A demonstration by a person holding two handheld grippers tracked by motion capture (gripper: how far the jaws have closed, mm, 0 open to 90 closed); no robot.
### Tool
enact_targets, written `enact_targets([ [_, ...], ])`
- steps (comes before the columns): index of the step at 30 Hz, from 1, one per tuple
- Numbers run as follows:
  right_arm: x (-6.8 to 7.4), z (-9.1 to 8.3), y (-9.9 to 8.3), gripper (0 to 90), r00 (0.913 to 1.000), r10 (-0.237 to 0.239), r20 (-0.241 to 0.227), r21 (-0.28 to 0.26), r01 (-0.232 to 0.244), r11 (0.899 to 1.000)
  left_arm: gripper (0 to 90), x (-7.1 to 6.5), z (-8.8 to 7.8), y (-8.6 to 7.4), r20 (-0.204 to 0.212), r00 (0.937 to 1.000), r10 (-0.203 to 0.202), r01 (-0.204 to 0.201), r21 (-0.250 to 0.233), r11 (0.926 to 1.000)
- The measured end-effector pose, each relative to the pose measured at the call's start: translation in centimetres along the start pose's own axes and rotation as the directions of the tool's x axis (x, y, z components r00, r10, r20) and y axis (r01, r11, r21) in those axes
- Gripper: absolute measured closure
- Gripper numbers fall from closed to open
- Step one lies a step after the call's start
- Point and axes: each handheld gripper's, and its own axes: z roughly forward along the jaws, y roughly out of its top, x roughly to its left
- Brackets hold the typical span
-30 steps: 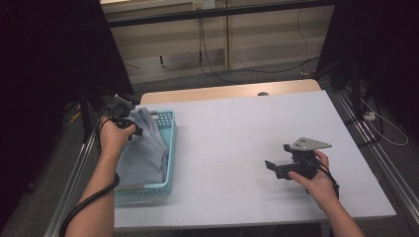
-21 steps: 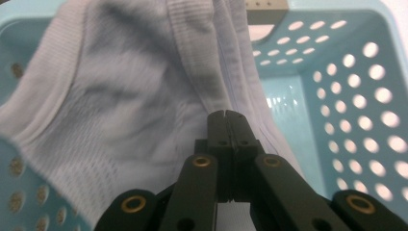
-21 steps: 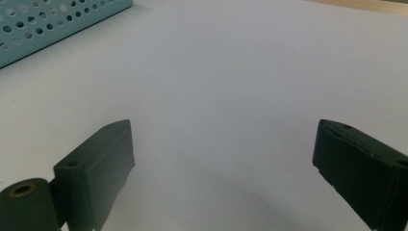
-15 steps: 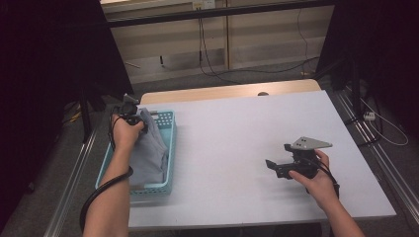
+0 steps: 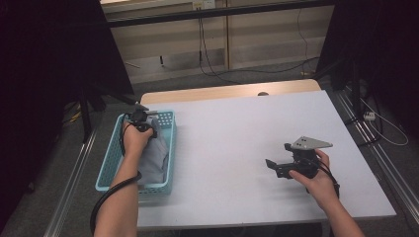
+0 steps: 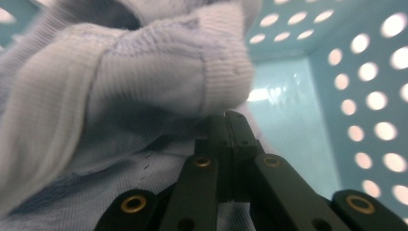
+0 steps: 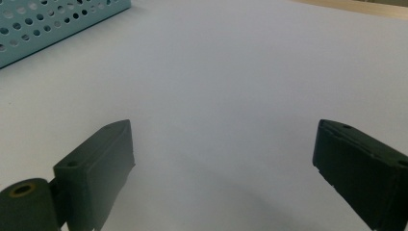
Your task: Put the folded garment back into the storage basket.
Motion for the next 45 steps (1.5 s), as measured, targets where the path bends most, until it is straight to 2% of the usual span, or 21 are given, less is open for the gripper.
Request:
enact_targets([
  [5,0.1,0.1,0.0,6.6,1.0000,-0.003,-0.004,0.002,0.003,1.000,89.6,0.4,-1.2,0.2,0.005,1.0000,-0.002,0.002,-0.008,1.0000],
  [8,0.1,0.0,0.1,6.6,1.0000,0.000,-0.005,-0.004,0.000,1.000,87.1,0.6,-2.1,0.2,0.003,0.9999,-0.010,0.010,-0.030,0.9995],
  [15,0.4,0.3,0.4,6.6,0.9999,-0.008,-0.014,-0.003,0.008,1.000,71.1,0.4,-5.3,0.6,0.040,0.9989,0.026,-0.024,-0.048,0.9986],
  [16,0.4,0.3,0.4,6.6,0.9999,-0.009,-0.015,-0.003,0.009,1.000,68.9,0.2,-5.6,0.6,0.049,0.9985,0.025,-0.023,-0.053,0.9983],
  [19,0.4,0.3,0.4,6.6,0.9999,-0.007,-0.015,-0.004,0.007,1.000,62.3,-0.4,-6.4,0.5,0.067,0.9960,0.060,-0.055,-0.068,0.9962],
  [23,0.3,0.2,0.4,6.6,0.9999,0.000,-0.014,-0.007,0.000,1.000,51.2,-1.7,-7.0,0.5,0.092,0.9911,0.096,-0.090,-0.058,0.9942],
  [27,0.2,0.1,0.4,6.5,0.9999,0.005,-0.014,-0.010,-0.005,1.000,42.9,-3.4,-7.6,0.5,0.130,0.9813,0.142,-0.133,-0.073,0.9884],
  [30,0.0,-0.1,0.4,6.5,0.9999,0.008,-0.012,-0.013,-0.008,1.000,39.0,-5.0,-8.3,0.5,0.163,0.9696,0.183,-0.170,-0.089,0.9813],
  [32,-0.1,-0.4,0.5,6.6,0.9999,0.014,-0.009,-0.023,-0.014,1.000,37.2,-5.7,-8.6,0.5,0.181,0.9636,0.197,-0.180,-0.103,0.9782],
  [33,-0.1,-0.5,0.5,6.6,0.9998,0.018,-0.010,-0.023,-0.018,1.000,36.5,-6.2,-8.7,0.5,0.201,0.9585,0.202,-0.183,-0.109,0.9771],
  [38,0.1,-0.8,0.2,6.6,0.9998,0.016,-0.009,-0.018,-0.016,1.000,34.2,-8.0,-8.6,0.1,0.230,0.9422,0.244,-0.223,-0.114,0.9683],
  [39,0.1,-0.9,0.1,6.6,0.9999,0.012,-0.010,-0.018,-0.012,1.000,34.0,-8.2,-8.6,0.1,0.238,0.9374,0.255,-0.234,-0.112,0.9657],
  [45,-0.1,-1.3,-0.2,6.5,0.9997,0.023,-0.011,-0.012,-0.023,1.000,31.2,-9.9,-8.4,-0.5,0.265,0.9198,0.289,-0.265,-0.124,0.9563],
])
